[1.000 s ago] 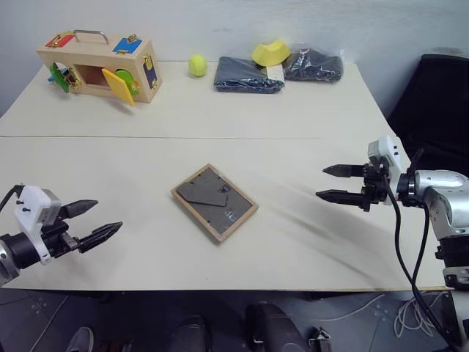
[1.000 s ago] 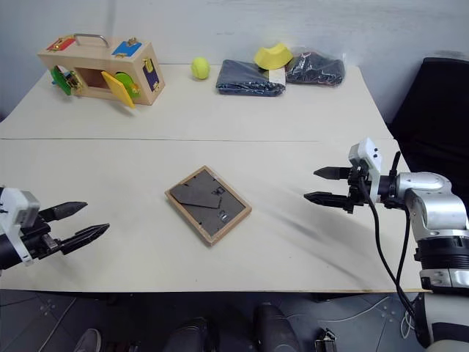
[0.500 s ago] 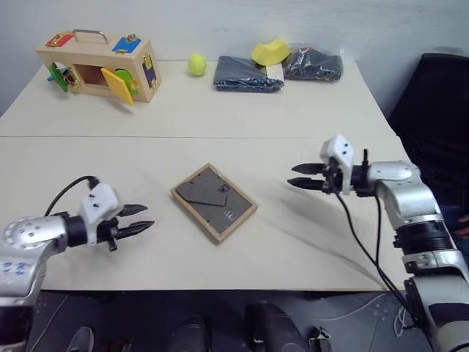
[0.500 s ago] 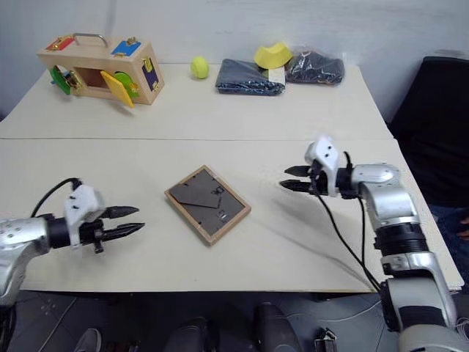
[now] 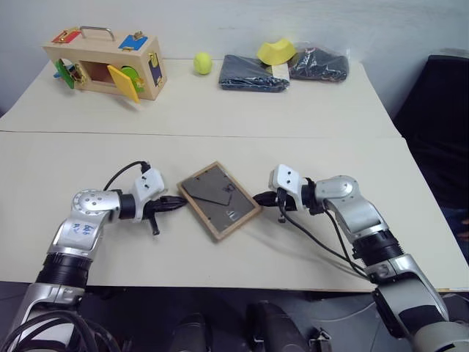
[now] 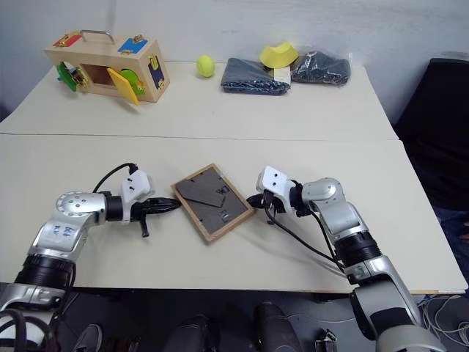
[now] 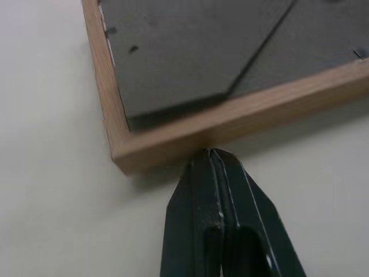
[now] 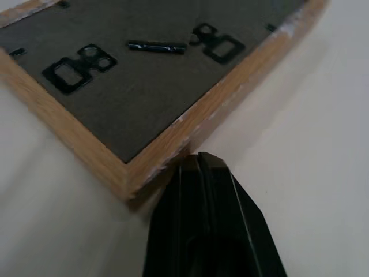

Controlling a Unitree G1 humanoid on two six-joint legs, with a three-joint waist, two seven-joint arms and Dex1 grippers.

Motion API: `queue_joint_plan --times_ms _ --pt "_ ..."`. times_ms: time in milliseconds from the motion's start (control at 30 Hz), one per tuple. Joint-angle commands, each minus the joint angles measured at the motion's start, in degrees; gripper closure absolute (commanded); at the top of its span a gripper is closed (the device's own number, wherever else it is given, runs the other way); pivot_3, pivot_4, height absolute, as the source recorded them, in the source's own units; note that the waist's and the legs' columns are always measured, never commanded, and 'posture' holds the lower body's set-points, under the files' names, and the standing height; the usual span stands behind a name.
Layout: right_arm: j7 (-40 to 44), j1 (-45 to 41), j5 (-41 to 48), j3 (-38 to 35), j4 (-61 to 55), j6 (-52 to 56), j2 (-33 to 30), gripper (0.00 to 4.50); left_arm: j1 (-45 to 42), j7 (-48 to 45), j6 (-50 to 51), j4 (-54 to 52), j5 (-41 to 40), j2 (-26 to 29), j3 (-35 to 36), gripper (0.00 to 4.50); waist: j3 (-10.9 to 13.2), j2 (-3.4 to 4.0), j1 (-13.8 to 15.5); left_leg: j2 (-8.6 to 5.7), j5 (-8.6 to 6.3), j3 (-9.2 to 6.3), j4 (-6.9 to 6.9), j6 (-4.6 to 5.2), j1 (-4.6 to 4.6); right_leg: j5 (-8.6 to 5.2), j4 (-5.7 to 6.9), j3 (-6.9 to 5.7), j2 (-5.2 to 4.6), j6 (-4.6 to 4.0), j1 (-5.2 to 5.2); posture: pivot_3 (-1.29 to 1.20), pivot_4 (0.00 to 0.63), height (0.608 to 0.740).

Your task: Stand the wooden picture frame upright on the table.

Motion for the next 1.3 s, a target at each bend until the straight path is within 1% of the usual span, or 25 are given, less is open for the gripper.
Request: queue_joint_plan --times_ms 33,133,200,233,300,367,433,500,633,733,833,933,1067,1133,1233,1300 --pt "0.93 2.08 2.08 -0.49 -8.32 2.63 -1.22 4.5 -3.8 0.75 -2.06 4.14 1.49 -2.28 -1.13 4.48 -0.01 -0.01 0.0 0.0 0.0 0.0 0.0 0.0 -0.01 0.0 -0.01 -0.01 0.0 0.0 0.0 0.0 0.15 0.74" --pt "-0.48 3.48 1.62 -0.9 -11.23 4.38 -1.77 4.5 -5.07 -0.61 -1.35 5.68 1.22 -2.74 -1.0 4.48 -0.01 -0.02 -0.24 0.0 0.0 -0.01 0.01 0.0 0.02 0.0 0.02 -0.01 0.0 0.0 0.01 0.0 0.15 0.74" --pt "-1.4 3.48 0.78 -1.25 -11.06 3.95 -2.39 4.5 -4.78 -2.96 0.67 5.71 0.65 -0.91 -0.53 4.48 -0.01 -0.02 -0.48 0.01 0.01 0.0 0.01 -0.02 0.04 0.0 0.07 0.02 0.02 0.0 -0.02 0.0 0.15 0.74" --pt "-1.75 3.37 0.31 -1.3 -10.68 3.36 -2.75 4.5 -4.64 -4.22 2.05 6.12 0.25 0.08 -0.21 4.3 -0.01 -0.02 -0.52 0.01 0.01 0.02 0.01 -0.03 0.04 0.0 0.13 0.03 0.02 0.0 -0.06 0.0 0.15 0.74" --pt "-2.35 2.98 -0.92 -1.12 -9.66 1.54 -3.62 4.5 -4.66 -7.39 9.82 6.04 -1.89 2.68 0.54 3.93 -0.01 -0.02 -0.65 0.01 0.02 0.02 0.01 -0.05 0.04 0.0 0.16 0.04 0.03 0.0 -0.1 0.0 0.15 0.74" --pt "-2.76 2.54 -1.95 -0.77 -9.05 0.12 -4.26 4.5 -5.25 -11.17 21.57 5.49 -5.82 5.03 0.95 3.34 -0.01 -0.02 -0.75 0.01 0.03 0.03 0.01 -0.05 0.05 0.0 0.17 0.06 0.04 -0.01 -0.1 0.0 0.15 0.74" --pt "-3.09 2.11 -3.23 -0.24 -8.72 -1.59 -4.82 4.5 -6.63 -14.62 35.51 4.61 -10.75 6.86 0.83 2.75 -0.01 -0.02 -0.75 0.0 0.03 0.03 0.01 -0.05 0.06 0.0 0.18 0.08 0.05 -0.01 -0.08 0.0 0.15 0.74" --pt "-3.37 1.72 -4.97 0.48 -8.15 -3.96 -5.27 4.5 -8.05 -16.3 45.17 4.36 -14.42 7.61 1.06 2.09 -0.01 -0.02 -0.6 0.0 0.02 0.02 0.01 -0.05 0.04 -0.01 0.2 0.08 0.05 -0.01 -0.09 0.0 0.15 0.74" --pt "-3.85 1.52 -6.77 1.03 -7.78 -5.84 -5.04 4.5 -10.29 -14.66 56.25 4.58 -17.49 6.47 0.95 0.87 -0.01 -0.02 -0.37 -0.01 0.02 -0.01 0.04 -0.04 0.02 -0.01 0.19 0.07 0.03 -0.01 -0.08 0.0 0.15 0.74" --pt "-3.87 1.71 -7.67 1.74 -8.19 -6.63 -4.99 4.5 -10.72 -11.78 61.13 3.18 -17.95 4.64 -0.73 0.02 -0.02 -0.03 -0.23 -0.04 0.02 -0.02 0.06 -0.03 0.03 -0.01 0.19 0.06 0.0 -0.01 -0.06 0.0 0.15 0.74" --pt "-3.51 1.99 -7.8 2.34 -8.96 -6.88 -4.99 4.5 -10.3 -9.28 63.38 2.1 -17.93 2.21 -2.71 0.02 -0.03 -0.02 -0.11 -0.06 0.02 -0.03 0.08 -0.03 0.05 0.0 0.2 0.06 -0.04 -0.01 -0.03 0.0 0.15 0.74" --pt "-3.21 1.97 -7.88 2.64 -9.42 -6.7 -4.78 4.5 -10.4 -6.97 64.53 2.36 -18.09 -0.43 -2.66 0.02 -0.09 0.06 0.23 -0.07 0.02 -0.06 0.09 -0.03 0.12 0.0 0.19 0.03 -0.05 -0.01 0.06 0.0 0.15 0.74" --pt "-3.06 1.86 -8.05 3.21 -9.96 -6.29 -4.26 4.5 -11.0 -2.89 65.73 2.87 -18.56 -7.01 -1.94 0.02 -0.3 0.25 1.22 -0.11 0.0 -0.06 0.13 0.0 0.21 -0.01 0.18 0.02 -0.08 0.0 0.16 0.0 0.15 0.74" --pt "-2.99 1.89 -8.11 3.36 -10.04 -6.33 -4.22 4.5 -10.9 -1.64 67.4 1.53 -19.61 -9.12 -1.17 0.02 -0.36 0.24 1.37 -0.12 -0.03 -0.13 0.26 0.05 0.2 -0.01 0.18 -0.02 -0.12 0.0 0.24 0.0 0.15 0.74" --pt "-2.94 1.92 -8.27 3.45 -10.14 -6.2 -4.04 4.5 -10.46 -0.54 68.59 -0.39 -20.76 -10.34 -0.03 0.02 -0.4 0.25 1.34 -0.18 -0.08 -0.16 0.39 0.14 0.2 0.0 0.18 -0.03 -0.18 0.01 0.29 0.0 0.15 0.74" --pt "-2.95 2.11 -8.3 3.36 -10.2 -6.21 -4.08 4.5 -10.38 -0.14 69.94 -1.13 -22.02 -10.71 2.03 0.02 -0.4 0.25 1.33 -0.19 -0.08 -0.16 0.44 0.14 0.2 0.0 0.18 -0.04 -0.19 0.03 0.3 0.0 0.15 0.74"
